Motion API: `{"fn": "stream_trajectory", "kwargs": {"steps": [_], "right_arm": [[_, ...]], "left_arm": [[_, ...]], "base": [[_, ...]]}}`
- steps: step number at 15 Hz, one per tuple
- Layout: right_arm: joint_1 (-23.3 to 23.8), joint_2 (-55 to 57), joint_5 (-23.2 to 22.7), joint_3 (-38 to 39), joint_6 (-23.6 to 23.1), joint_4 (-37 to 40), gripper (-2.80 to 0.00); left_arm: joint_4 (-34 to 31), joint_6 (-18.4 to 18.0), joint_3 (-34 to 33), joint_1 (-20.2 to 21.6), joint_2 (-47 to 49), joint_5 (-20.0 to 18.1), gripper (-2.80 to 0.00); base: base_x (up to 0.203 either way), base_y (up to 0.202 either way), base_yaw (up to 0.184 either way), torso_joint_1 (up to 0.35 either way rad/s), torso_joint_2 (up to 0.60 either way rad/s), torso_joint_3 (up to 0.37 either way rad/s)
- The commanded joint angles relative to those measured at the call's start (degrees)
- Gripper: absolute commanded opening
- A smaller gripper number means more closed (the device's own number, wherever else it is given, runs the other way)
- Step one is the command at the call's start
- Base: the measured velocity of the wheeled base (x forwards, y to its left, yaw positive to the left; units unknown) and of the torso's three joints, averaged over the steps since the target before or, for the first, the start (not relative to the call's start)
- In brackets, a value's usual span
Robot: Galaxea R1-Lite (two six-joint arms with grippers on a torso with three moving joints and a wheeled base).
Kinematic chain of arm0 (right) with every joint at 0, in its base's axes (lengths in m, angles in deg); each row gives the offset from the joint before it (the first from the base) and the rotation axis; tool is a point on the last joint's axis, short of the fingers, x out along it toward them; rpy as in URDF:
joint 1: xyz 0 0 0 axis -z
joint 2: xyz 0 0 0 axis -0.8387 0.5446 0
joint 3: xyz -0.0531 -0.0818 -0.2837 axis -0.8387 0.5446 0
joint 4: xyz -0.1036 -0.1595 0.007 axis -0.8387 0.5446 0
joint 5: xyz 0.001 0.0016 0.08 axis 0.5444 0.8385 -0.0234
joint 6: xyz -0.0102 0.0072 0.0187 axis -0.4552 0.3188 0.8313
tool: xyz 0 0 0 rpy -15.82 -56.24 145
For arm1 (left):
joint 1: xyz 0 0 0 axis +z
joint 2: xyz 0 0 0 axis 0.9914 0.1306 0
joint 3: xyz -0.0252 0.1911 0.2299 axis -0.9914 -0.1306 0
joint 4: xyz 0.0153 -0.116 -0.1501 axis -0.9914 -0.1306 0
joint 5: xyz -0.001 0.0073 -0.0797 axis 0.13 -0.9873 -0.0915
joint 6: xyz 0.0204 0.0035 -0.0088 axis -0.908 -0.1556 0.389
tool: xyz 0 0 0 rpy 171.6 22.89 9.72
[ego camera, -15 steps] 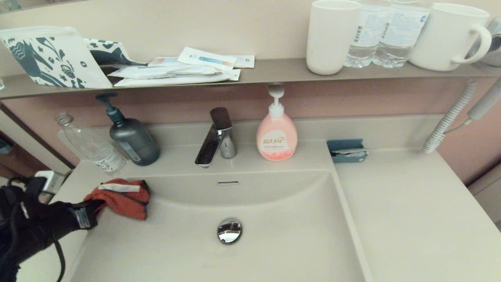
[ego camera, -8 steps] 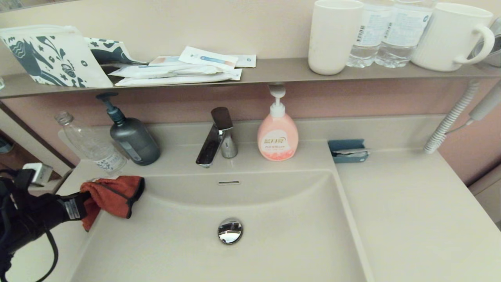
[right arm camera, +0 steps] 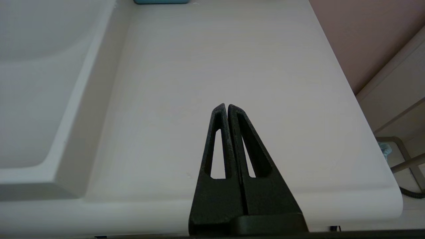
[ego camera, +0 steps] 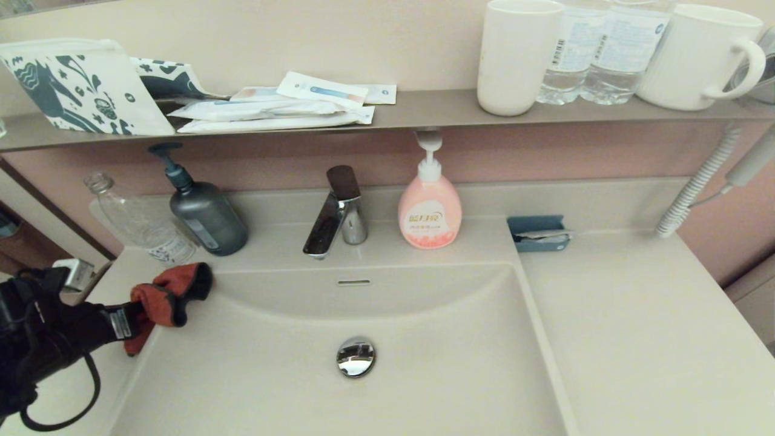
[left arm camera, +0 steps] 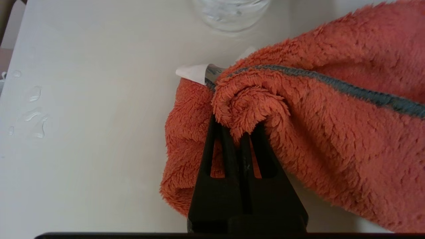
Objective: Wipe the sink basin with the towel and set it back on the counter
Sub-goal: Wipe the sink
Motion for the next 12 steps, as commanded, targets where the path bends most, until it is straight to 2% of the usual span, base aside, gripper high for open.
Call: {"fn": "stream_trajectory", "kwargs": {"steps": [1, 4, 12], "right_arm": [[-0.02, 0.05, -0.01, 0.0, -0.02, 0.0, -2.8], [-0.02, 0.05, -0.01, 0.0, -0.02, 0.0, -2.8], [-0.02, 0.05, -0.01, 0.0, -0.02, 0.0, -2.8]], "left_arm": [[0.28, -0.45, 0.63, 1.3, 1.73, -0.65, -2.8], [0.19, -5.2, -0.86, 4.55, 2.8, -1.21, -2.8], [0.17, -10.38, -5.76, 10.8, -0.13, -1.25, -2.8]], "base": [[0.0, 0.0, 0.0, 0.0, 0.0, 0.0], [0.0, 0.0, 0.0, 0.0, 0.0, 0.0], [0.0, 0.0, 0.0, 0.0, 0.0, 0.0]]}}
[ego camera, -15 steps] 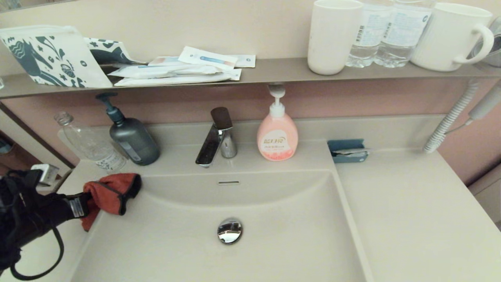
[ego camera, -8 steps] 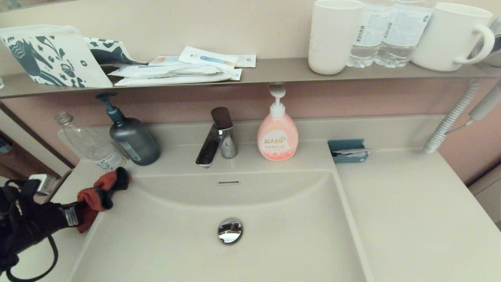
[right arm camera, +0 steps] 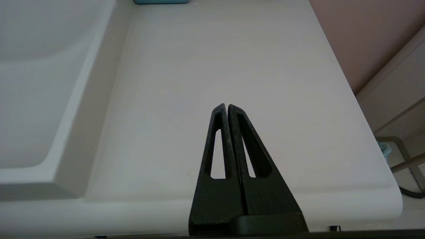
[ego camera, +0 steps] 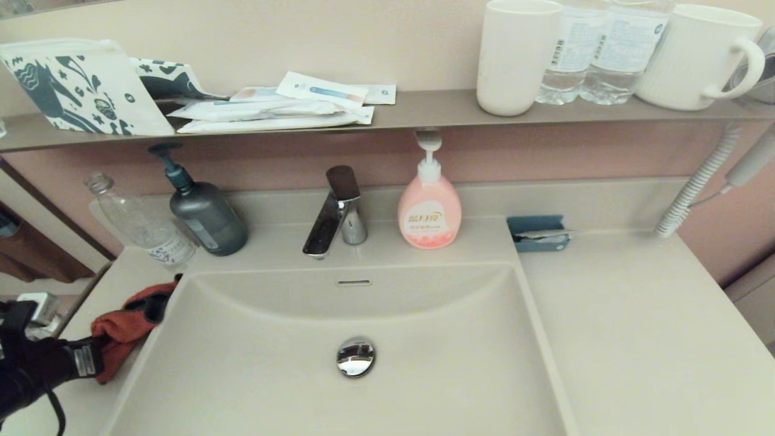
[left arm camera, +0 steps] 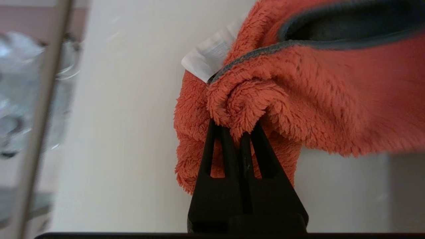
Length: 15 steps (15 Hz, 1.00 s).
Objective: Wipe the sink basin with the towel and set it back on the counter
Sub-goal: Wipe the sink
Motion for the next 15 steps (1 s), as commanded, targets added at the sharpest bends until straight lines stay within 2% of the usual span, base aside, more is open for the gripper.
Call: {"fn": "stream_trajectory", "kwargs": {"steps": [1, 11, 15], "right_arm": [[-0.02, 0.05, -0.01, 0.0, -0.02, 0.0, -2.8], [-0.02, 0.05, -0.01, 0.0, -0.02, 0.0, -2.8], [-0.02, 0.05, -0.01, 0.0, -0.02, 0.0, -2.8]], "left_arm": [[0.45, -0.93, -1.1, 1.67, -1.05, -0.22, -2.8], [0.6, -2.79, -7.79, 8.85, -4.83, 0.29, -2.8], [0.72, -2.96, -11.17, 9.22, -6.71, 0.13, -2.8]], "base": [[0.0, 0.0, 0.0, 0.0, 0.0, 0.0], [0.0, 0.0, 0.0, 0.0, 0.0, 0.0], [0.0, 0.0, 0.0, 0.0, 0.0, 0.0]]}}
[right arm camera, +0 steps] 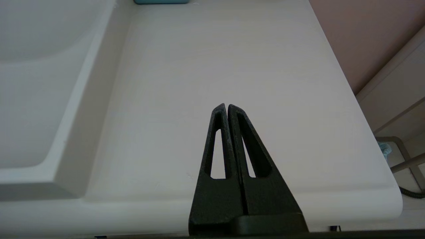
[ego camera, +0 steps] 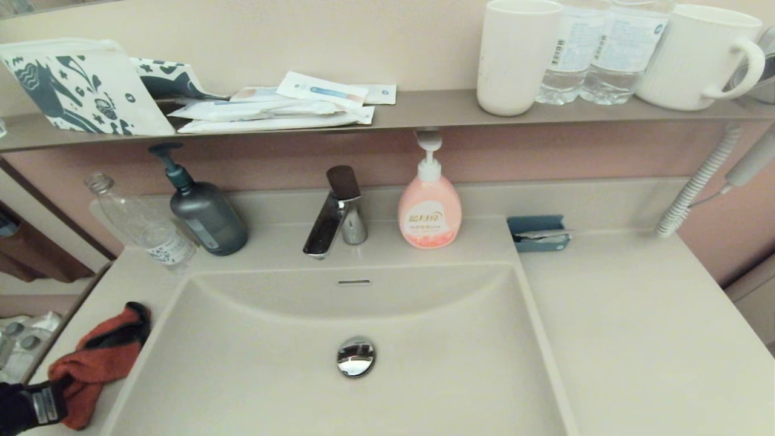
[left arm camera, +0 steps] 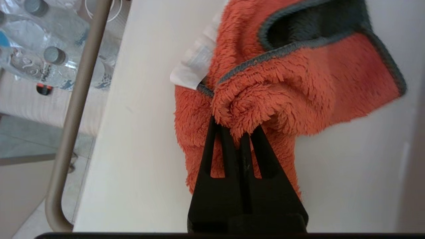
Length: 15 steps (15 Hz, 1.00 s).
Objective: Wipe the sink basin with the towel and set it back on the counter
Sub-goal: Wipe the sink
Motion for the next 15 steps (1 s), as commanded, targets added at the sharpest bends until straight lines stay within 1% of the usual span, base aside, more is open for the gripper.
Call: {"fn": "stream_trajectory", "kwargs": {"steps": [1, 3, 6, 8, 11, 15], "right_arm": [[-0.02, 0.05, -0.01, -0.08, -0.05, 0.0, -2.8], [-0.02, 0.05, -0.01, 0.0, -0.05, 0.0, -2.8], [-0.02, 0.05, -0.01, 0.0, -0.05, 0.0, -2.8], [-0.02, 0.05, -0.01, 0.0, -0.05, 0.0, -2.8], [-0.02, 0.05, -0.01, 0.0, -0.05, 0.0, -2.8], [-0.02, 0.05, -0.01, 0.0, -0.05, 0.0, -2.8]], "left_arm": [[0.36, -0.15, -0.27, 0.01, -0.87, -0.18, -2.8], [0.3, -0.14, 0.8, -0.87, -0.72, -0.25, -2.8], [0.29, 0.21, 2.7, -4.3, 1.18, -0.26, -2.8], [0.21, 0.83, 5.39, -6.93, 2.08, -0.05, -2.8], [0.1, 3.23, 10.11, -11.79, 3.95, 2.73, -2.8], [0.01, 4.76, 16.55, -18.01, 7.25, 6.78, -2.8]], "base": [[0.0, 0.0, 0.0, 0.0, 0.0, 0.0], [0.0, 0.0, 0.0, 0.0, 0.0, 0.0], [0.0, 0.0, 0.0, 0.0, 0.0, 0.0], [0.0, 0.0, 0.0, 0.0, 0.0, 0.0], [0.0, 0.0, 0.0, 0.0, 0.0, 0.0], [0.0, 0.0, 0.0, 0.0, 0.0, 0.0]]}}
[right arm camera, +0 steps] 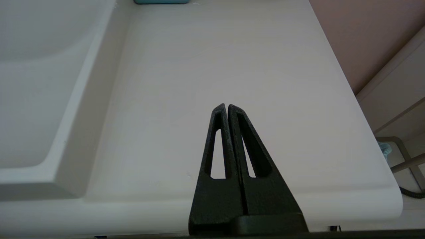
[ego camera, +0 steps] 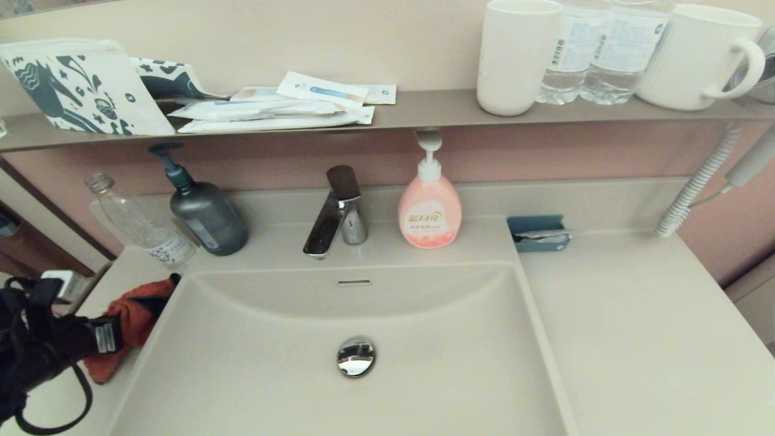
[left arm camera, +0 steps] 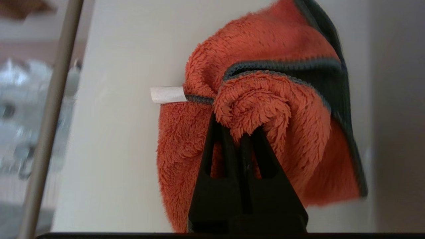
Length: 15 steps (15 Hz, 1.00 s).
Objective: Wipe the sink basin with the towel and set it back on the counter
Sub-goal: Wipe the sink
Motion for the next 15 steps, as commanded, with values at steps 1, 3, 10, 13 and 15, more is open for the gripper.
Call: {"fn": "stream_trajectory", "kwargs": {"steps": [1, 3, 10, 13, 15], "right_arm": [[-0.02, 0.05, -0.01, 0.0, -0.04, 0.0, -2.8], [-0.02, 0.05, -0.01, -0.02, -0.04, 0.0, -2.8], [-0.02, 0.05, -0.01, 0.0, -0.04, 0.0, -2.8], [-0.02, 0.05, -0.01, 0.0, -0.04, 0.0, -2.8], [-0.02, 0.05, -0.01, 0.0, -0.04, 0.0, -2.8]], "left_arm": [[0.28, 0.25, 2.22, -2.59, 1.86, 0.57, -2.8], [0.26, 0.37, 4.62, -4.22, 2.38, 1.02, -2.8], [-6.38, 0.38, 13.59, -6.87, 2.43, 1.68, -2.8], [-8.7, 0.45, 16.05, -7.42, 2.55, 1.68, -2.8], [-9.86, 0.46, 16.68, -7.47, 2.56, 1.5, -2.8]], "base": [[0.0, 0.0, 0.0, 0.0, 0.0, 0.0], [0.0, 0.0, 0.0, 0.0, 0.0, 0.0], [0.0, 0.0, 0.0, 0.0, 0.0, 0.0], [0.0, 0.0, 0.0, 0.0, 0.0, 0.0], [0.0, 0.0, 0.0, 0.0, 0.0, 0.0]]}}
